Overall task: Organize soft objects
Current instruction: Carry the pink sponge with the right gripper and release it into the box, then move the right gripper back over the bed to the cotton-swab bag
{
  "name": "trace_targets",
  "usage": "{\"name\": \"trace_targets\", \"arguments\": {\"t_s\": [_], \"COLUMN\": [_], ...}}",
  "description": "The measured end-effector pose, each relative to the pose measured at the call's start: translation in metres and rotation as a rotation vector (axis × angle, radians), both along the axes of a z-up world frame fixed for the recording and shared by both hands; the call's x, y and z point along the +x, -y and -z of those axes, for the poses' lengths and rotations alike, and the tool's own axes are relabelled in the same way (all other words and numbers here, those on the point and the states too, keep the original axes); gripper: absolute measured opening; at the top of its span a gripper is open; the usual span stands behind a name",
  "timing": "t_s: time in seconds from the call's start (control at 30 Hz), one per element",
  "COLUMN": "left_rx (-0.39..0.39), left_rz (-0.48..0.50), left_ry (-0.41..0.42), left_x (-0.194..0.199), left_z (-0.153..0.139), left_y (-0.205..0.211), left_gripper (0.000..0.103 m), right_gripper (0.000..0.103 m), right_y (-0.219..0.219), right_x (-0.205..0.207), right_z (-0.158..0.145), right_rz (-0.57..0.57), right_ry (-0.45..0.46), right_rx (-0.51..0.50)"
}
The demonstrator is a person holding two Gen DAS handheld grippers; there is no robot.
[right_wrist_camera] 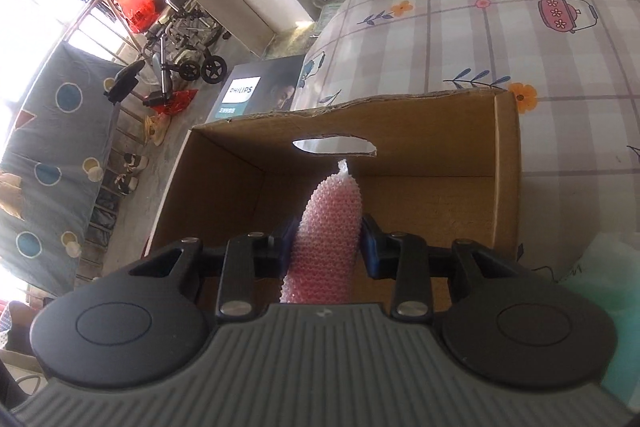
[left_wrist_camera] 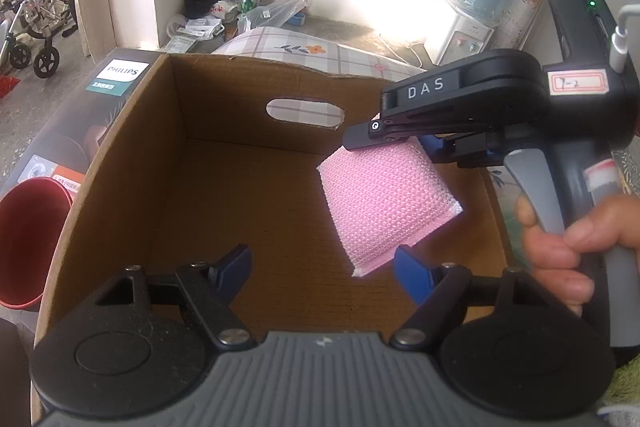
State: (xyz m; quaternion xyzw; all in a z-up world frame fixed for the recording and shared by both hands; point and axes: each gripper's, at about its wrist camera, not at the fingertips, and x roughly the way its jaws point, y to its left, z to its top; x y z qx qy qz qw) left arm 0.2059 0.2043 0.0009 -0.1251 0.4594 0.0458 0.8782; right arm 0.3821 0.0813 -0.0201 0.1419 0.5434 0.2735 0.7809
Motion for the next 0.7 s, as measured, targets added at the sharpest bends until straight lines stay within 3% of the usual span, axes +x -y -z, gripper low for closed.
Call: {"name": "trace_targets", "arguments": {"t_s": [0.13, 0.3, 0.57, 0.7], "left_rx": [-0.006, 0.022, 0.045, 0.039], "left_rz": [0.002, 0.026, 0.063, 0.074], "left_ry": [-0.049, -0.074, -0.138, -0.205], "left_x": [0.009, 0.005, 0.032, 0.057], "left_z": [0.014, 0.020, 0.031, 0.043], "left_y": [-0.008, 0.005, 0.020, 0.027], "left_gripper": [0.064, 0.051, 0.044, 0.040], "right_gripper": [0.038, 0.046, 0.048, 0.049], "right_y": [-0.011, -0.006, 0.065, 0.113], "right_x": [0.001, -0.007, -0.050, -0.085], "right_z": [0.002, -0.015, -0.061, -0.063], "right_rz": [-0.042, -0.044, 0.030, 0.082], "right_ry": [0.055, 0.160, 0.274, 0.286], "right_rx": [-0.080, -0.104, 0.089, 0.176]}}
